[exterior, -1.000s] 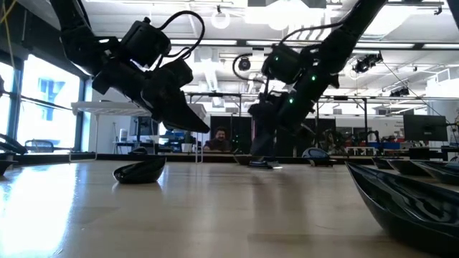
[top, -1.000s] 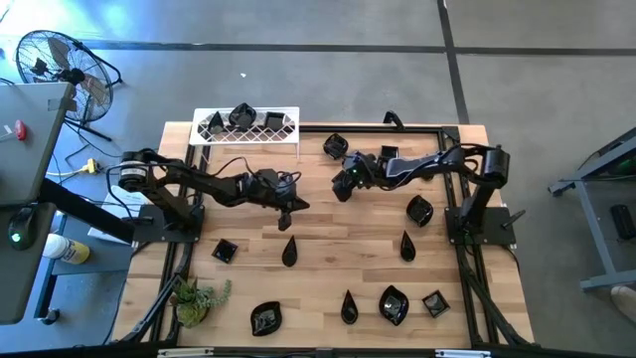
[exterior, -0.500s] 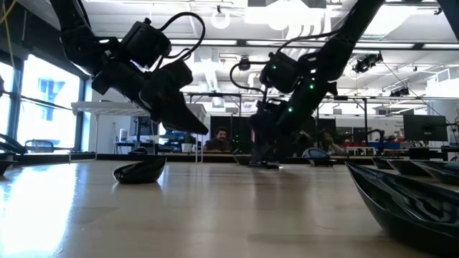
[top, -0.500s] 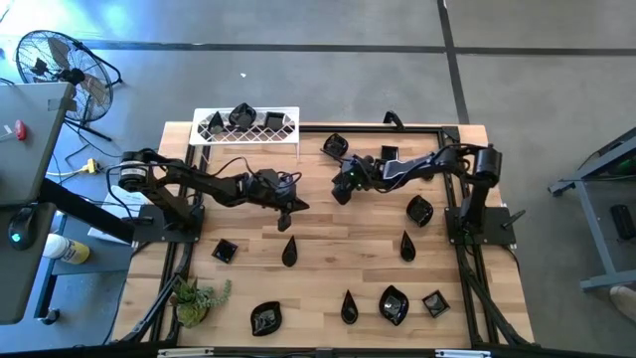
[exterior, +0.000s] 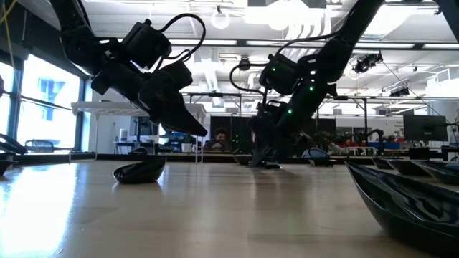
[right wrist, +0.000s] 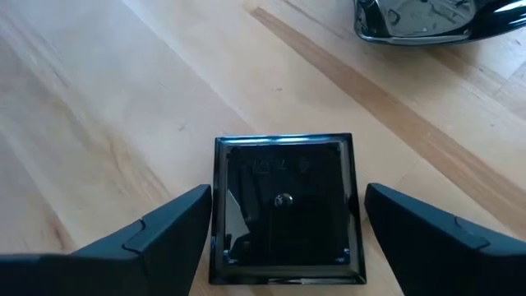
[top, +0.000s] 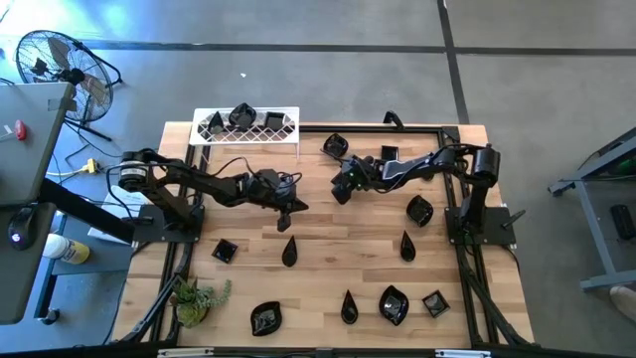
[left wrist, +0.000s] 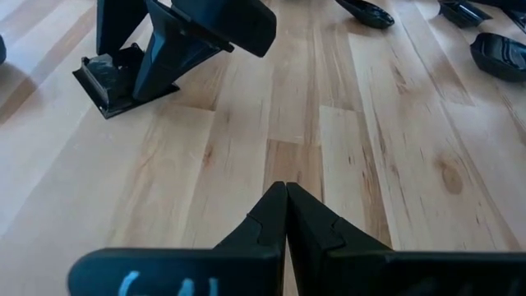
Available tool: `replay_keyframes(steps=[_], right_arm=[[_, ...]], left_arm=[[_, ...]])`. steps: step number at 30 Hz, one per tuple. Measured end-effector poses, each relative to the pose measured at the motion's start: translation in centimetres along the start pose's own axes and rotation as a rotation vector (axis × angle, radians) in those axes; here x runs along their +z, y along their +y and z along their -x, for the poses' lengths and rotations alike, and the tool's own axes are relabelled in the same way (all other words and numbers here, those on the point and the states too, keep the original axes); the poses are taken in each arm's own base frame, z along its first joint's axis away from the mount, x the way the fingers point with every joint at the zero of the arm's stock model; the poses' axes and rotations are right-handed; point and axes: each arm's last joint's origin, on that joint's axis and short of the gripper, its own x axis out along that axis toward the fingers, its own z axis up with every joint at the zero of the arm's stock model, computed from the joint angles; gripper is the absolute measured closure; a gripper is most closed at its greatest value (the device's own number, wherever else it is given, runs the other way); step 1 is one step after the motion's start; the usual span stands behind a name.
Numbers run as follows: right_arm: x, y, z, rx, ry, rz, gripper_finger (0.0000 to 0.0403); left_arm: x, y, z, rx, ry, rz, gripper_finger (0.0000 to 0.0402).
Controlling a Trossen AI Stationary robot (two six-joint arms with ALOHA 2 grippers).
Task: Pick & Place Mini shaped plates
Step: Stack the square plate on top of the square plate on the shelf
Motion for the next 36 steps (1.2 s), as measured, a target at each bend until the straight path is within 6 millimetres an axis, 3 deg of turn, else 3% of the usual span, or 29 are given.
replay_keyframes(steps=[16, 36], right_arm=[[0.0, 0.0, 0.0, 0.01, 0.0, -0.013, 0.0146], [1.2, 0.4, 1.6, 0.083, -0.055, -0.057, 0.0151]], left_arm=[[0.0, 0.0, 0.0, -0.003, 0.0, -0.005, 0.0401], [0.0, 0.1, 0.0, 0.045, 0.002, -0.026, 0.0401]])
